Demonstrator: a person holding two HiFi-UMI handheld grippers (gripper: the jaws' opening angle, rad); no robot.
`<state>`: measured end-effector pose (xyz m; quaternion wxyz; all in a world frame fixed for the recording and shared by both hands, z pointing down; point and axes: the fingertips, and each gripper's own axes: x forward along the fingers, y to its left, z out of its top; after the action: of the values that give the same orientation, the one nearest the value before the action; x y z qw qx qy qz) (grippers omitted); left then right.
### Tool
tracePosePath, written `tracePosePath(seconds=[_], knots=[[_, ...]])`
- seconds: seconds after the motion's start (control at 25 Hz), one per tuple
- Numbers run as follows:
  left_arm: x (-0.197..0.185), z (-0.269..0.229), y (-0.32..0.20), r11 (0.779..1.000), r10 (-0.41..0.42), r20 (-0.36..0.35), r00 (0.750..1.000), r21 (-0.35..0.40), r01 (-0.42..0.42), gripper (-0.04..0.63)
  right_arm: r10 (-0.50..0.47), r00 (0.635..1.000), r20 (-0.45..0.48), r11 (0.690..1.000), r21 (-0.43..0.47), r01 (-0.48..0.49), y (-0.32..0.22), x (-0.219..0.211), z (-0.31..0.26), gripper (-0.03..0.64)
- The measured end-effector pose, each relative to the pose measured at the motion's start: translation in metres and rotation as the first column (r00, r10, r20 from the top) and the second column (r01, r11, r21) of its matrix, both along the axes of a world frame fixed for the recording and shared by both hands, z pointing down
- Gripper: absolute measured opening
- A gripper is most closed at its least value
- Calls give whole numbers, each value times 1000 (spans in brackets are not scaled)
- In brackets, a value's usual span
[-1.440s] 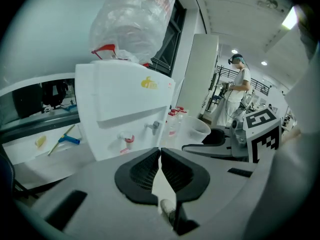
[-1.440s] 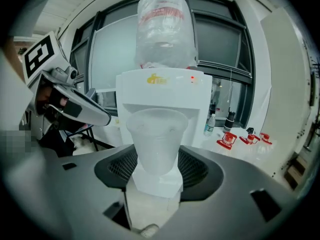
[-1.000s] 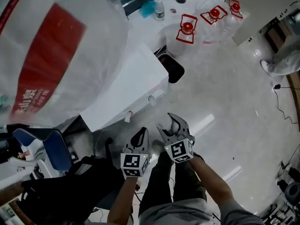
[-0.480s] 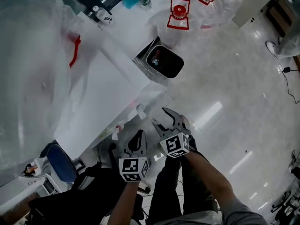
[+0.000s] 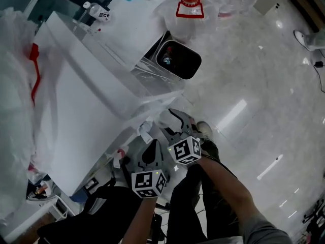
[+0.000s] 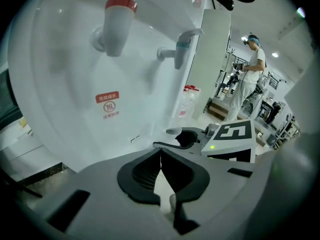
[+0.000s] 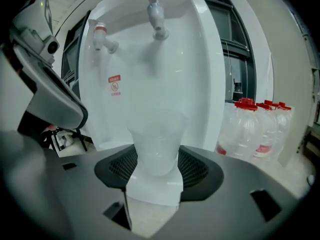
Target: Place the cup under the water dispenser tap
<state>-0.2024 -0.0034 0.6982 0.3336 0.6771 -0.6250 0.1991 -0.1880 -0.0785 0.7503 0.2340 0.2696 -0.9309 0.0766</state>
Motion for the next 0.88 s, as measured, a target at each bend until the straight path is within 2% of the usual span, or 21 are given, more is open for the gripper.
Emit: tracePosePath(seconds=[0.88], knots=[[-10, 17, 3, 1000, -15, 11, 1000, 13, 15, 11, -35, 999, 28, 999, 17, 34, -12, -21, 19, 253]])
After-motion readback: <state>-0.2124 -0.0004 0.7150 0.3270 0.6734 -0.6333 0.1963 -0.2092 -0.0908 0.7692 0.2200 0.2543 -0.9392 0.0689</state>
